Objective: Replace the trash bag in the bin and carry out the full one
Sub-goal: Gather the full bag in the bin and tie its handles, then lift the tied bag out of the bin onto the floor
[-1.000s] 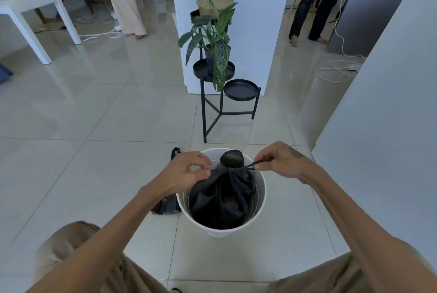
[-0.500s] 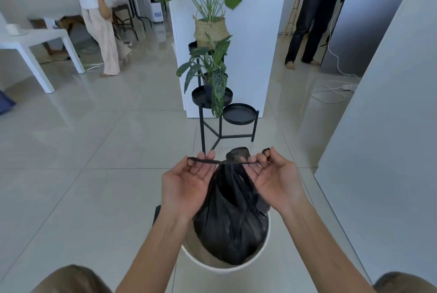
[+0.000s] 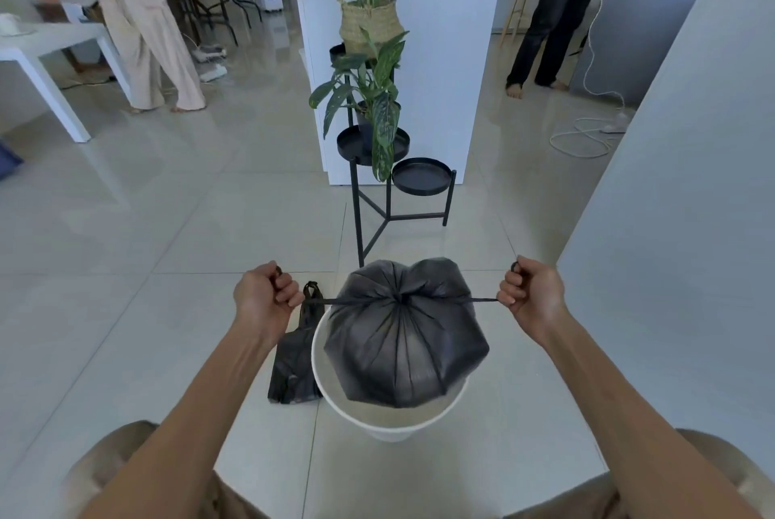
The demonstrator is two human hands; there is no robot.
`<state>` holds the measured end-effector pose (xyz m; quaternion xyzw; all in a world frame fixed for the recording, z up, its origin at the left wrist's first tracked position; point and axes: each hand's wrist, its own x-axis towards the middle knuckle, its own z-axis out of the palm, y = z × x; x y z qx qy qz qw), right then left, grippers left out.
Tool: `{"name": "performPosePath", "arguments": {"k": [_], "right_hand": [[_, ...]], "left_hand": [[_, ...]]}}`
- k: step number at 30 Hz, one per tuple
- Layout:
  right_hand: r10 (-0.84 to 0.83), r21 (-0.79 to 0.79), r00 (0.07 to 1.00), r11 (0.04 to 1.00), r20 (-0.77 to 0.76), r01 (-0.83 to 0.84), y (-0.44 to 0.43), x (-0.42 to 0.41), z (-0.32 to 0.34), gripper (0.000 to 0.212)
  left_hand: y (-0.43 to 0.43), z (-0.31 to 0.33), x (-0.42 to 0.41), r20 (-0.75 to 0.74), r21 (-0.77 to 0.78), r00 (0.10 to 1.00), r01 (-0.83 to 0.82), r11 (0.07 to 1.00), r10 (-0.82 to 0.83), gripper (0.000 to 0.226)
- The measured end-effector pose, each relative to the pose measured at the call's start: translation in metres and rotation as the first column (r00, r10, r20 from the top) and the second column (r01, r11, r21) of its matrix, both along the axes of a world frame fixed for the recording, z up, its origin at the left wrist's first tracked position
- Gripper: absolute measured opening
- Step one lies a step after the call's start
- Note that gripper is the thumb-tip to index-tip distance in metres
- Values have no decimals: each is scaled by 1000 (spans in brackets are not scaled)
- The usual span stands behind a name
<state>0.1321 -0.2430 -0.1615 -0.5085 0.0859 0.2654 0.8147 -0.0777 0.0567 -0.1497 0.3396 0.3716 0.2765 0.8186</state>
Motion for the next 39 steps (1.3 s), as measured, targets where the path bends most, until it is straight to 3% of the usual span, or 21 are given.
{"name": "performPosePath", "arguments": {"k": [2, 4, 6, 8, 12, 13, 16, 18, 22, 28, 31, 34, 36, 39], "right_hand": [[24, -218, 990, 976, 138, 7, 2, -6, -1, 30], [214, -550, 907, 835, 363, 23, 8, -15, 4, 30], [477, -784, 748, 613, 460, 92, 9, -21, 24, 37], [668, -862, 567, 478, 482, 170, 6, -23, 53, 57], [795, -885, 398, 367, 458, 285, -35, -7, 112, 75], [832, -911, 380, 325, 403, 255, -50, -2, 124, 75], [911, -973, 350, 178, 219, 146, -96, 11, 140, 69], [915, -979, 358, 139, 185, 151, -124, 21, 132, 63], [891, -988, 426, 138, 157, 76, -164, 43, 87, 44], [810, -987, 565, 157, 156, 48, -179, 63, -2, 21], [720, -980, 674, 198, 165, 28, -178, 68, -39, 27], [678, -988, 725, 150, 120, 23, -174, 70, -61, 29], [708, -998, 704, 68, 47, -2, -171, 68, -69, 28], [701, -999, 712, 32, 36, 20, -167, 63, -77, 26]], "left_hand": [[-7, 0, 2, -131, 236, 991, 55, 970, -24, 31], [-16, 5, 5, -277, 517, 960, 193, 834, -50, 30], [-27, 19, 12, -384, 723, 922, 332, 606, -47, 32], [-35, 41, 21, -450, 842, 893, 425, 334, -3, 32], [-75, 89, 51, -451, 891, 889, 444, -92, -84, 16], [-89, 97, 59, -482, 865, 871, 456, -208, -95, 23], [-135, 103, 85, -632, 691, 770, 511, -512, -85, 49], [-161, 93, 103, -729, 560, 682, 544, -625, -60, 46], [-200, 55, 136, -830, 435, 557, 606, -666, -36, 25], [-235, -27, 163, -871, 379, 491, 650, -658, -17, 28], [-246, -63, 166, -888, 279, 454, 659, -699, 74, 16], [-252, -87, 163, -871, 142, 445, 634, -760, 209, 13], [-254, -100, 158, -882, 112, 411, 657, -746, 230, 11], [-258, -111, 149, -891, 64, 376, 660, -748, 255, 18]]}}
